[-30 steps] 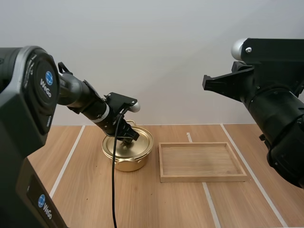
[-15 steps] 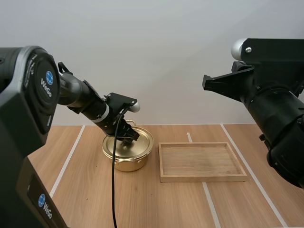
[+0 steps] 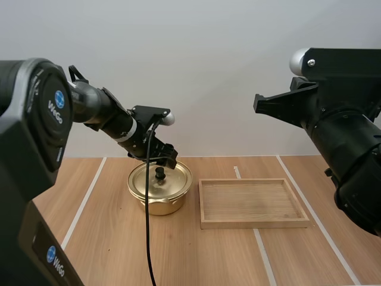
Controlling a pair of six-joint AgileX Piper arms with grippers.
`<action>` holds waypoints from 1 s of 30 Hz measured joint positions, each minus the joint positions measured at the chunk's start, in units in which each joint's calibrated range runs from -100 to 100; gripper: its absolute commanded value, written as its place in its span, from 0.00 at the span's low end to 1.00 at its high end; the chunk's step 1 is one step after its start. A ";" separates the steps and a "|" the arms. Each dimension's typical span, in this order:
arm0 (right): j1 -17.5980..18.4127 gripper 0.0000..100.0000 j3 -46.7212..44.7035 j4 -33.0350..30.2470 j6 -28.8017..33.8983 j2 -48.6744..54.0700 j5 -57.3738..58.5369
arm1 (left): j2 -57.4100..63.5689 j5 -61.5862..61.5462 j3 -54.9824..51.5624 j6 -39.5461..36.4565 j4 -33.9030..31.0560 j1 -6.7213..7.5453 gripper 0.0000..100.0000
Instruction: Open the pot, put the pineapple inside, and close it
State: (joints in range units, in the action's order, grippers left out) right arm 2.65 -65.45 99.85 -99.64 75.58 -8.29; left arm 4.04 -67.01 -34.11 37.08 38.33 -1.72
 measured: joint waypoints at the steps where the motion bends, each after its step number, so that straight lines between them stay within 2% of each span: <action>1: 0.00 0.00 0.00 0.00 0.00 0.00 0.00 | 0.96 0.00 0.56 -0.32 0.00 0.00 1.00; 14: 0.00 0.00 0.00 0.00 0.00 0.00 0.00 | 21.15 6.69 2.72 -8.02 -1.84 -0.14 0.99; 21: 0.00 0.00 0.46 0.00 0.00 0.24 0.00 | 34.82 8.19 2.87 -10.02 -3.99 -0.14 0.41; 25: 0.00 0.00 3.01 0.00 0.00 0.47 0.00 | 42.00 8.19 2.87 -12.39 -6.02 -0.14 0.03; 26: 0.00 0.00 3.68 0.00 0.00 0.60 0.00 | 43.84 8.19 2.87 -13.21 -6.81 -0.14 0.00; 30: 0.00 0.00 4.80 0.00 0.00 1.19 0.00 | 50.77 8.02 2.87 -16.95 -11.02 -0.14 0.00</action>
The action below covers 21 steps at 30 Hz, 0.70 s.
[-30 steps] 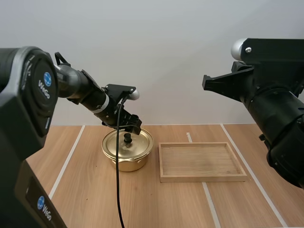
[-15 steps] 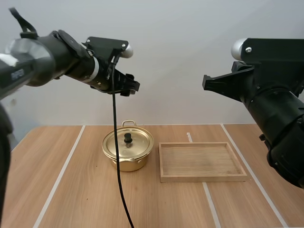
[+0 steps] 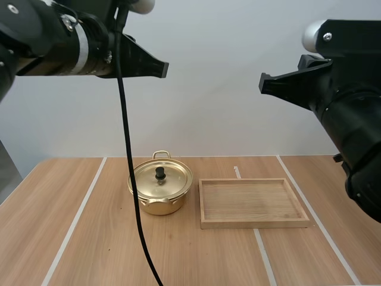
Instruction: Open the pot, put the pineapple inside, and close it
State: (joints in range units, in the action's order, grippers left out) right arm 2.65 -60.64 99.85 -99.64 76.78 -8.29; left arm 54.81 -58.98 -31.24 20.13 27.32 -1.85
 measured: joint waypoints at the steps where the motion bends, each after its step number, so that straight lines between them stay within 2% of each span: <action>1: 0.00 0.00 0.00 0.00 0.00 0.29 0.00 | 1.83 0.00 0.00 -0.93 -1.23 0.00 0.00; 5: 0.00 0.00 0.00 0.00 0.00 2.07 0.47 | 8.65 0.00 0.00 -4.66 -4.92 0.00 0.00; 11: 0.00 0.00 0.00 0.00 0.00 4.06 1.86 | 19.03 0.18 -3.20 -6.98 -6.65 0.00 0.00; 21: 0.00 0.00 -4.72 0.00 0.00 7.21 2.48 | 35.56 8.88 -19.38 -12.00 -9.60 0.00 0.00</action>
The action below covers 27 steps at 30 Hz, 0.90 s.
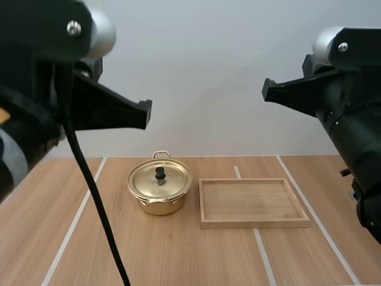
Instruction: Open the pot, put the pineapple inside, and close it
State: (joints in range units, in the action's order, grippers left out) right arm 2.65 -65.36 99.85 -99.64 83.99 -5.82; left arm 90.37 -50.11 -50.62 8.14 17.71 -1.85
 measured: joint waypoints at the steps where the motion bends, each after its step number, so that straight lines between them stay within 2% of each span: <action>1: 0.00 0.00 -0.68 0.00 0.00 0.23 0.00 | 1.64 1.78 -1.94 -0.61 -0.26 0.00 0.00; 5: 0.00 0.00 -3.91 0.00 0.00 1.24 0.00 | 6.42 3.90 -8.65 -1.91 -0.97 0.00 0.00; 10: 0.00 0.00 -9.02 0.00 0.00 1.64 0.00 | 9.14 0.58 -14.01 -2.25 -4.61 0.00 0.00; 17: 0.00 0.00 -15.27 0.00 0.00 1.76 0.22 | 9.30 -3.52 -14.55 -2.34 -8.94 0.00 0.00; 27: 0.00 0.00 -22.60 0.00 0.00 1.88 -5.08 | 9.30 -3.00 -15.05 -2.34 -9.73 0.00 0.00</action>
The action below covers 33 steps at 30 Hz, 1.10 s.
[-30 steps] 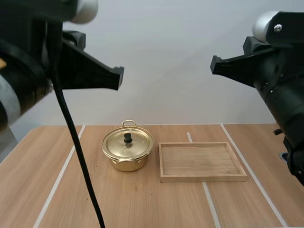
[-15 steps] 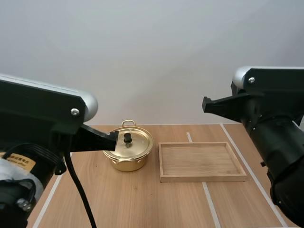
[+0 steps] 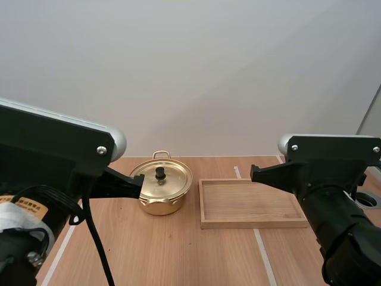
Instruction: Open the pot, put the pineapple inside, and close it
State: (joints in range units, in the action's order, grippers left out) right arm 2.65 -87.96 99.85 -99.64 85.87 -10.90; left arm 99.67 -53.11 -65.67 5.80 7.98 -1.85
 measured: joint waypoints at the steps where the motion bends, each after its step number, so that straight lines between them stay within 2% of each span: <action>1: 0.00 0.00 -0.76 0.00 0.00 0.00 -0.53 | 0.13 1.19 -0.81 0.00 0.00 0.00 0.00; 10: 0.00 0.00 -2.64 0.00 0.00 0.00 -0.68 | 0.13 18.11 -14.99 0.00 -0.11 0.00 0.00; 19: 0.00 0.00 -2.64 0.00 0.00 0.00 -0.68 | 0.13 19.34 -27.09 0.00 -0.11 0.00 0.00; 33: 0.00 0.00 -2.64 0.00 0.00 0.00 -0.68 | 0.13 19.80 -32.62 0.00 -0.64 0.00 0.00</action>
State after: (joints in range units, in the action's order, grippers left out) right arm 2.65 -90.61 99.85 -99.64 85.87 -11.58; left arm 99.80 -33.31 -98.29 5.80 7.34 -1.85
